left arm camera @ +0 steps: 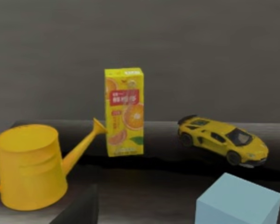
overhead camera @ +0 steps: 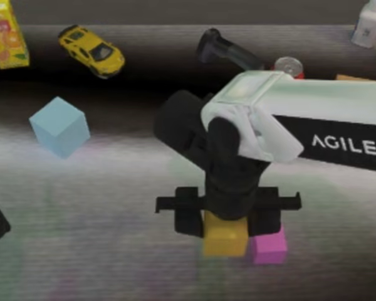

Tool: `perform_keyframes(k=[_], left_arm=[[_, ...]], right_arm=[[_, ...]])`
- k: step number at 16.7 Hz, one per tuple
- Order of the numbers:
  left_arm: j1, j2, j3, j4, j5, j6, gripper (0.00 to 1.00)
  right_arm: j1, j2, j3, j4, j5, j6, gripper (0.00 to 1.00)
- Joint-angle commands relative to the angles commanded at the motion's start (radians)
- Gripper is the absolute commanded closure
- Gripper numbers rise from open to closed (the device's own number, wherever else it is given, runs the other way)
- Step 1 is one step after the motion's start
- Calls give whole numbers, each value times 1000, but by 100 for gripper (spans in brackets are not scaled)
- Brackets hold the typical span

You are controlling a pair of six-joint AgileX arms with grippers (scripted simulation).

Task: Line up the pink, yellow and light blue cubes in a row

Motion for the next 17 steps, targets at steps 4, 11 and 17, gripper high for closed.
perform_keyframes(k=[4,11,17], left_arm=[[0,0,0,0,0,0,0],[0,0,0,0,0,0,0],[0,0,0,0,0,0,0]], right_arm=[[5,40,-88,130,0,2,100],[5,44,-94,137,1,2,77],[5,44,-94,137,1,2,32]])
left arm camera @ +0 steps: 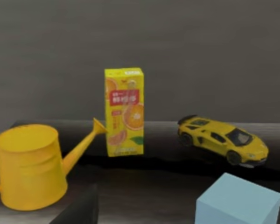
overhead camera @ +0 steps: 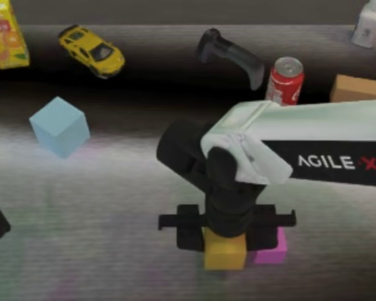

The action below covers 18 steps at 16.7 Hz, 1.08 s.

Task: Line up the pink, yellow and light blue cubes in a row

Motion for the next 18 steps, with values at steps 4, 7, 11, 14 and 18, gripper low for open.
perform_keyframes(k=[4,7,11,14,18], left_arm=[[0,0,0,0,0,0,0],[0,0,0,0,0,0,0],[0,0,0,0,0,0,0],[0,0,0,0,0,0,0],[0,0,0,0,0,0,0]], right_arm=[[0,0,0,0,0,0,2],[0,0,0,0,0,0,0],[0,0,0,0,0,0,0],[-1,-1,3,-4,0,0,0],[4,-33,76,-113,0,2,0]])
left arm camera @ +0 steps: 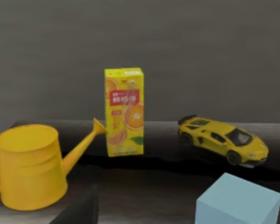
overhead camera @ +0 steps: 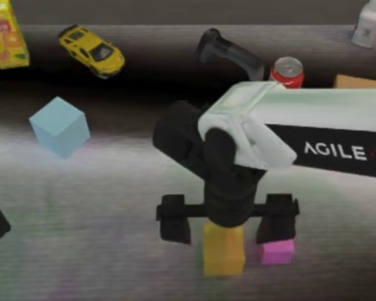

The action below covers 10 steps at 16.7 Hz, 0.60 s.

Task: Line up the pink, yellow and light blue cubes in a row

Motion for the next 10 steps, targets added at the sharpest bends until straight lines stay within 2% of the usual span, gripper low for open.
perform_keyframes(k=[4,10], left_arm=[[0,0,0,0,0,0,0],[-3,5,10,-7,2,3,0]], right_arm=[[5,-47,84,-130,-1,-2,0],[-4,-58,84,-131,1,-7,0]])
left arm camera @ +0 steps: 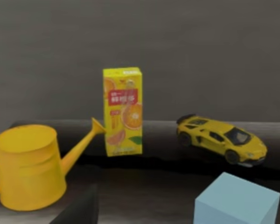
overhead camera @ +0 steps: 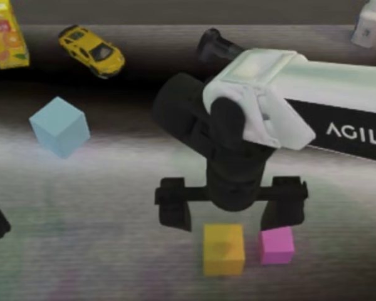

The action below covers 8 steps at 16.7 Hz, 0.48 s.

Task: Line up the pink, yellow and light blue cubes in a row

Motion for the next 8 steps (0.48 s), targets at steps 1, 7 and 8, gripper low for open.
perform_keyframes(k=[1,7,8], left_arm=[[-6,13,20,-16,4,7,0],[-76,307,342,-288,44,100,0],[-89,394,422,-355,49,122,0]], right_arm=[[-8,-19,-13,13,4,-10,0],[-132,-297,-230,165,62,-158,0],[-166,-367,-293,199,74,-196,0]])
